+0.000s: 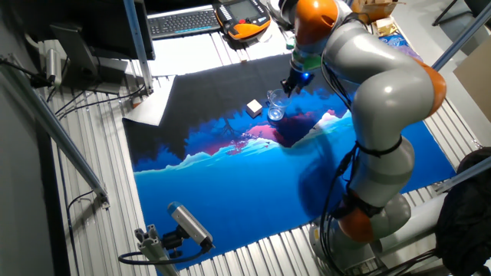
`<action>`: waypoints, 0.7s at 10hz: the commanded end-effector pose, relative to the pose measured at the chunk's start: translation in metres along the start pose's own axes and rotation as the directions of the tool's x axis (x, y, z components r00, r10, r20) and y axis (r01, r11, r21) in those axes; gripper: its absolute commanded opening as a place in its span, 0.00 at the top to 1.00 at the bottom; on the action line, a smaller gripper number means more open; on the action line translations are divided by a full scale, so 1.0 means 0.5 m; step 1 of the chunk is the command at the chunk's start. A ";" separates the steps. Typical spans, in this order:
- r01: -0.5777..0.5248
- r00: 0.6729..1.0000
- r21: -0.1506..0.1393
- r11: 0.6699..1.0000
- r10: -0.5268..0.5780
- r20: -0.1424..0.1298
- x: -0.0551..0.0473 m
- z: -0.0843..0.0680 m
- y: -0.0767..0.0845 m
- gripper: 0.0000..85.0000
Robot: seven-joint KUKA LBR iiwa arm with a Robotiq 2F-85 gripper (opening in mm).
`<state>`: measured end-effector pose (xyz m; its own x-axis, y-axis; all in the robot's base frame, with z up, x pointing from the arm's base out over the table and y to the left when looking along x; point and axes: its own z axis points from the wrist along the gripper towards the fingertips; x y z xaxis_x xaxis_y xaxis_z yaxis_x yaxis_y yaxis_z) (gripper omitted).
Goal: Pick up the cup
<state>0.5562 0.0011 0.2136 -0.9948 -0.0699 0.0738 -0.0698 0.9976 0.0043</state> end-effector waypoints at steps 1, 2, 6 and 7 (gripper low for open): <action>-0.004 1.000 0.005 1.000 0.004 0.011 -0.013 0.009 -0.003 0.80; -0.007 1.000 0.009 1.000 0.007 0.028 -0.025 0.020 -0.010 0.80; -0.013 0.999 -0.030 0.999 0.014 0.030 -0.052 0.059 -0.024 0.60; -0.025 0.999 -0.025 0.999 0.026 0.046 -0.056 0.065 -0.020 0.60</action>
<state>0.5825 -0.0068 0.1787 -0.9987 -0.0429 0.0263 -0.0422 0.9988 0.0263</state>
